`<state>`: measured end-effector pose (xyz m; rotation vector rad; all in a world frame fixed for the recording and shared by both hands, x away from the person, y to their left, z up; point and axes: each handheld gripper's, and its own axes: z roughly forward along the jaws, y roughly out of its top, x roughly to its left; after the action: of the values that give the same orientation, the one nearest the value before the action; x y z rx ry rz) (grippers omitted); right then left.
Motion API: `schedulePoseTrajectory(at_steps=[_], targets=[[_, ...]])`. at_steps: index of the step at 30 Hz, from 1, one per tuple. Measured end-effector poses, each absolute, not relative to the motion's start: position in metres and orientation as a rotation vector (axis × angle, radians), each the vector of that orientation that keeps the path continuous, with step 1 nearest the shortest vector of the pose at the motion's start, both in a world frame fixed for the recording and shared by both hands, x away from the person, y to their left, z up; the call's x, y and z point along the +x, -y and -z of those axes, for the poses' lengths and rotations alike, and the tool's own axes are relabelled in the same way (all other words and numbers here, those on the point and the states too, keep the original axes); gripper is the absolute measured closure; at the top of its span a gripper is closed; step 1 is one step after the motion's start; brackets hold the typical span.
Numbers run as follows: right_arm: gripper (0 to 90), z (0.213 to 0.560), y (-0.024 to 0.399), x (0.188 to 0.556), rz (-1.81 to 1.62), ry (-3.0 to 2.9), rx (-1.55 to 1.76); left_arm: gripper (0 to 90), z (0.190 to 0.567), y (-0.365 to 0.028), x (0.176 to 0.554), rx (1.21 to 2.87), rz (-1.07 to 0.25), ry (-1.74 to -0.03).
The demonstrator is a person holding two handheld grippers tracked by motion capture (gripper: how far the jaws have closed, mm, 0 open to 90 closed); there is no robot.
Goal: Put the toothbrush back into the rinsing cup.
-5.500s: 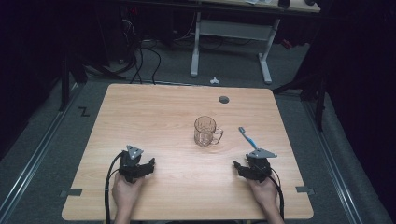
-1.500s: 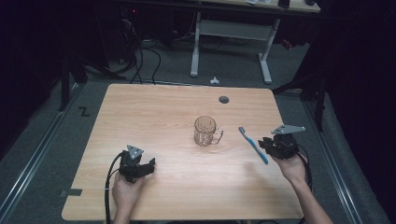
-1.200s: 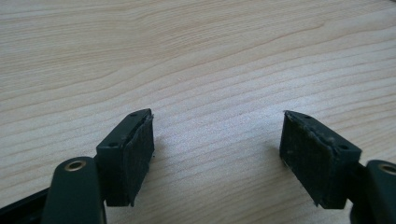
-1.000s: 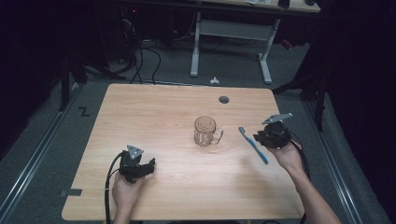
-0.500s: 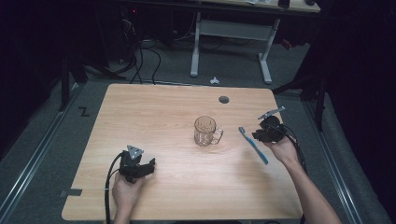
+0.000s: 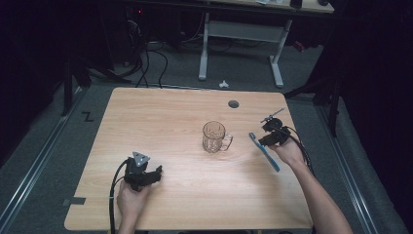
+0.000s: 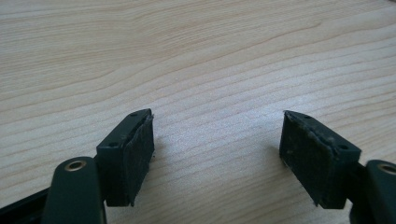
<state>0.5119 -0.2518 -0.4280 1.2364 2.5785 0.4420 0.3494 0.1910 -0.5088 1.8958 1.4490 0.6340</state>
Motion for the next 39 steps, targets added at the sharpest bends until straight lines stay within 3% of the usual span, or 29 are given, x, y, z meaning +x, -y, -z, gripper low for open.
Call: schedulePoseTrajectory(at_steps=[39], targets=[[74.1,0.459,0.242,0.543,-0.196,-2.77,1.29,26.6,0.509,-0.191,0.349,1.897,-0.635,-1.448]])
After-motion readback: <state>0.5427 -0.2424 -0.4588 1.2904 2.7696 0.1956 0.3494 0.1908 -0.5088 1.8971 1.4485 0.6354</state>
